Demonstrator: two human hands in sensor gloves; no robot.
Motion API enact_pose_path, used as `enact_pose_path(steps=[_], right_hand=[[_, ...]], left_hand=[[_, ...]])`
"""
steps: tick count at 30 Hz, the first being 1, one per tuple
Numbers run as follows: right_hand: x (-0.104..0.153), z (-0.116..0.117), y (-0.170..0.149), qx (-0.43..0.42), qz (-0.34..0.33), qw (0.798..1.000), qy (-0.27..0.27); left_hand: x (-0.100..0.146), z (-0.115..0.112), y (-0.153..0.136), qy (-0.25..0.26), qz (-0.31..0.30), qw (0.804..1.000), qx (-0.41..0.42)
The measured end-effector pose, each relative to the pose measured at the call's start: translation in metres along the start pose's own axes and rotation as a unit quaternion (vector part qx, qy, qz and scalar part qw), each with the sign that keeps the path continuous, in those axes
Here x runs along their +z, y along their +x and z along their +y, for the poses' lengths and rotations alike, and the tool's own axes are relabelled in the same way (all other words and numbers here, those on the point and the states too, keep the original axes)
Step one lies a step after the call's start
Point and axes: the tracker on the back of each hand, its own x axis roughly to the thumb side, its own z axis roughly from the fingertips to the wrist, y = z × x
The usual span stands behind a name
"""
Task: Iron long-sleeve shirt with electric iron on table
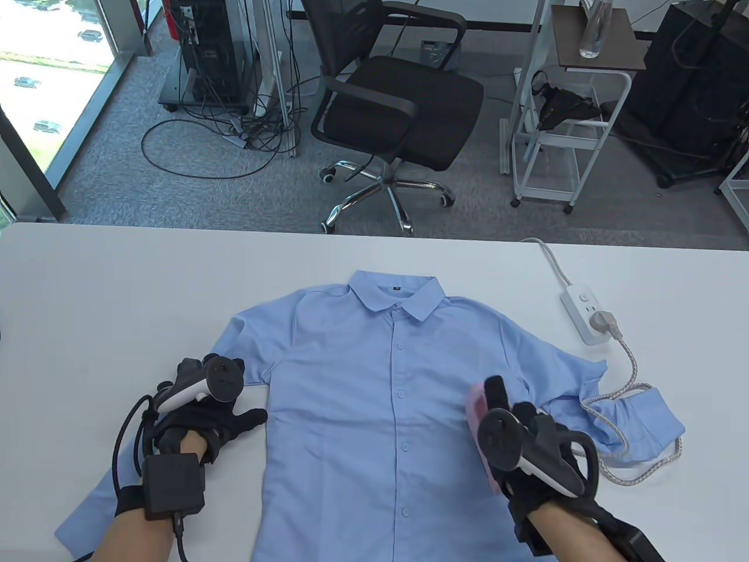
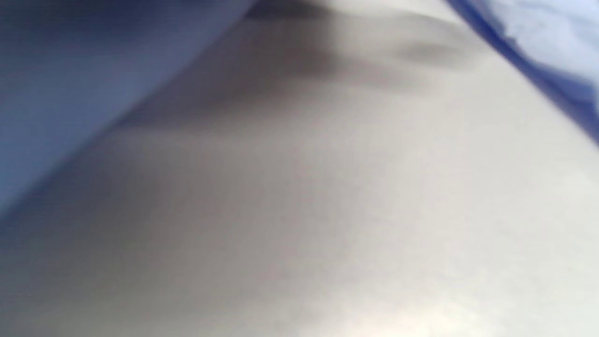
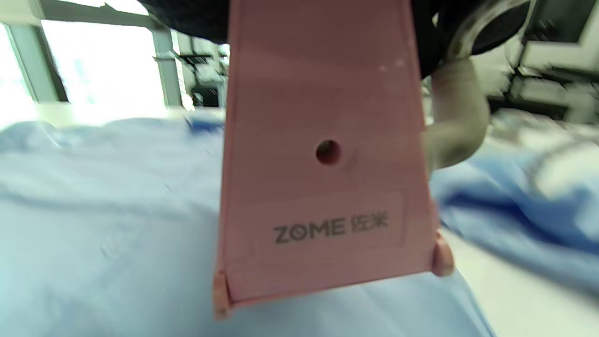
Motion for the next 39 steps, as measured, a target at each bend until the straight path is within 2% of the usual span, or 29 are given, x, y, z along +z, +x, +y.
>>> enact_pose_path(steps=[1,4,7,11,15,17,19,21,24,31,39], right_hand=[[-0.013,-0.016,0.019,-0.003,-0.034,0.999,-0.031],[-0.043,-0.038,0.066,-0.024,-0.110,0.990,-0.081],[-0.067,-0.035,0.107,-0.043,-0.174,0.980,-0.090],[-0.092,0.007,0.155,-0.039,-0.240,0.969,-0.053],[-0.097,0.050,0.184,0.048,-0.279,0.959,-0.017],[-0.099,0.065,0.190,0.059,-0.290,0.955,-0.001],[-0.101,0.077,0.192,0.050,-0.291,0.955,0.021],[-0.102,0.080,0.189,0.027,-0.290,0.957,-0.007],[-0.108,0.082,0.183,0.026,-0.274,0.961,-0.001],[-0.138,0.085,0.151,0.043,-0.184,0.982,-0.019],[-0.164,0.086,0.111,0.046,-0.108,0.993,-0.018]], left_hand=[[0.001,-0.001,0.002,-0.001,-0.005,1.000,-0.003],[0.005,-0.004,0.012,-0.003,-0.026,0.999,-0.019],[0.011,-0.011,0.024,-0.007,-0.044,0.998,-0.032],[0.017,-0.026,0.034,-0.037,-0.050,0.997,-0.034],[0.012,-0.036,0.035,-0.042,-0.046,0.996,-0.056],[0.010,-0.039,0.034,-0.040,-0.048,0.996,-0.058],[0.009,-0.039,0.033,-0.036,-0.050,0.997,-0.048],[0.009,-0.040,0.034,-0.041,-0.047,0.997,-0.052],[0.008,-0.039,0.034,-0.046,-0.042,0.997,-0.052],[0.009,-0.039,0.034,-0.049,-0.040,0.997,-0.047],[0.009,-0.038,0.035,-0.055,-0.036,0.997,-0.046]])
